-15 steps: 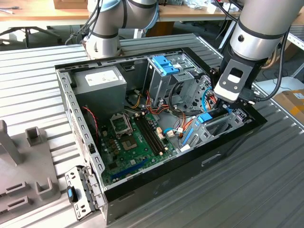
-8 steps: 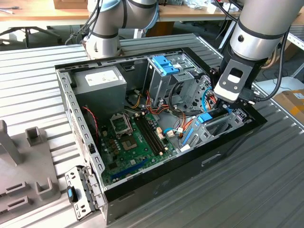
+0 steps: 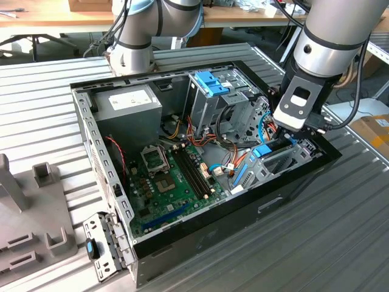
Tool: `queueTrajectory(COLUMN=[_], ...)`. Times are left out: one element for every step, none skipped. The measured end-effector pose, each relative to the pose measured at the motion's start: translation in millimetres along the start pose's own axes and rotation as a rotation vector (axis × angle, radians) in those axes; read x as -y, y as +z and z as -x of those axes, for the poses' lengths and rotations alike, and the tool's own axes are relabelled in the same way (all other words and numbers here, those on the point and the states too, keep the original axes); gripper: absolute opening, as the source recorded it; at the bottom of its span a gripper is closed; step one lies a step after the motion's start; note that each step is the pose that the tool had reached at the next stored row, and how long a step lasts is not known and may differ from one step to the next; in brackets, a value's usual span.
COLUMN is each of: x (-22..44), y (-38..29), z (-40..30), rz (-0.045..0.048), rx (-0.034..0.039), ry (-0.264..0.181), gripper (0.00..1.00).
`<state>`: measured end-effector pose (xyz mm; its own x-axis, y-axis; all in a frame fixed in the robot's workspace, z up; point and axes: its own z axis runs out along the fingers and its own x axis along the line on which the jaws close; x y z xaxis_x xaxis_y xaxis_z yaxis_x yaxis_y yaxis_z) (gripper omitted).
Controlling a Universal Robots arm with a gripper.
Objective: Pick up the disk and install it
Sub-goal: 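Insert the disk into the insertion slot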
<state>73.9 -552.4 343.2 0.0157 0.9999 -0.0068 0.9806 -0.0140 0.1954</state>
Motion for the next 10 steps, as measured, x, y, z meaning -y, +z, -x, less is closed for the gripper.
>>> queueTrajectory(x=[0.1, 0.2, 0.2, 0.3, 0.3, 0.3, 0.4, 0.4, 0.4, 0.4], y=[0.2, 0.8, 1.0, 1.3, 1.5, 1.5, 1.6, 1.6, 1.7, 1.7], z=[0.0, 0.0, 0.0, -0.1, 0.0, 0.0, 0.0, 0.0, -0.1, 0.0], rz=[0.0000, 0.0000, 0.0000, 0.0000, 0.0000, 0.0000, 0.0000, 0.0000, 0.0000, 0.0000], rx=[0.0001, 0.0001, 0.0001, 0.0001, 0.0001, 0.0001, 0.0001, 0.0001, 0.0000, 0.0000], ry=[0.000, 0.000, 0.000, 0.000, 0.000, 0.000, 0.000, 0.000, 0.000, 0.000], gripper=[0.16, 0.16, 0.16, 0.16, 0.16, 0.16, 0.16, 0.16, 0.16, 0.16])
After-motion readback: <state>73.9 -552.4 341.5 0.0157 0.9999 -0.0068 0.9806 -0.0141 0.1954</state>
